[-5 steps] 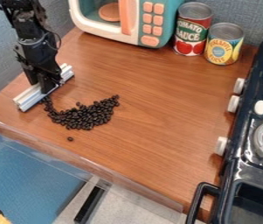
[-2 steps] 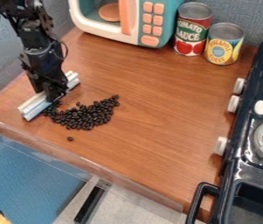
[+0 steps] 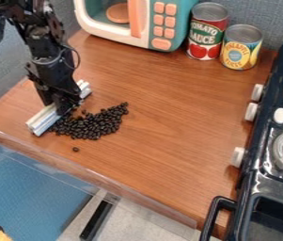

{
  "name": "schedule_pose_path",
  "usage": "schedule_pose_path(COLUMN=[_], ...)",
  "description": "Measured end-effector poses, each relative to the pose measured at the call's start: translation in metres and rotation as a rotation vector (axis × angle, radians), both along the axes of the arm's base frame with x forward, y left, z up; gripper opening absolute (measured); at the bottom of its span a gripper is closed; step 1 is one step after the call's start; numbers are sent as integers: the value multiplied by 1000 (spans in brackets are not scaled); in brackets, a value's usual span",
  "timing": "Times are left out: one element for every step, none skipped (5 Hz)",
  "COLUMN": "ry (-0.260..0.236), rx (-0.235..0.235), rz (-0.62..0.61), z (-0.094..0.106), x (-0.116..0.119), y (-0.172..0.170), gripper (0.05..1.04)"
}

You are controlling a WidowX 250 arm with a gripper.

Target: Sweep into pile

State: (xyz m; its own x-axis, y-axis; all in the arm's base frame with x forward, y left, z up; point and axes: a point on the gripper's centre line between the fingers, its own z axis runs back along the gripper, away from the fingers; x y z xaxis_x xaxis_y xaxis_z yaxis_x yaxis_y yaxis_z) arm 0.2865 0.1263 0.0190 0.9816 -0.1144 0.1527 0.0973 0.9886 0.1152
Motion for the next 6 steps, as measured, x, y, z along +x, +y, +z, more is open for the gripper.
schedule_pose_path(ry=[-34,-76,-106,-92,-62,-56], rx=[6,-3,-27,-38,-50,-56], rz=[56,154,289,338,353,362], z=[-1,0,1,1,2,1], x=[1,3,6,5,2,-2], y=[0,-2,-2,-7,-17,-23], gripper=[364,364,364,364,364,364])
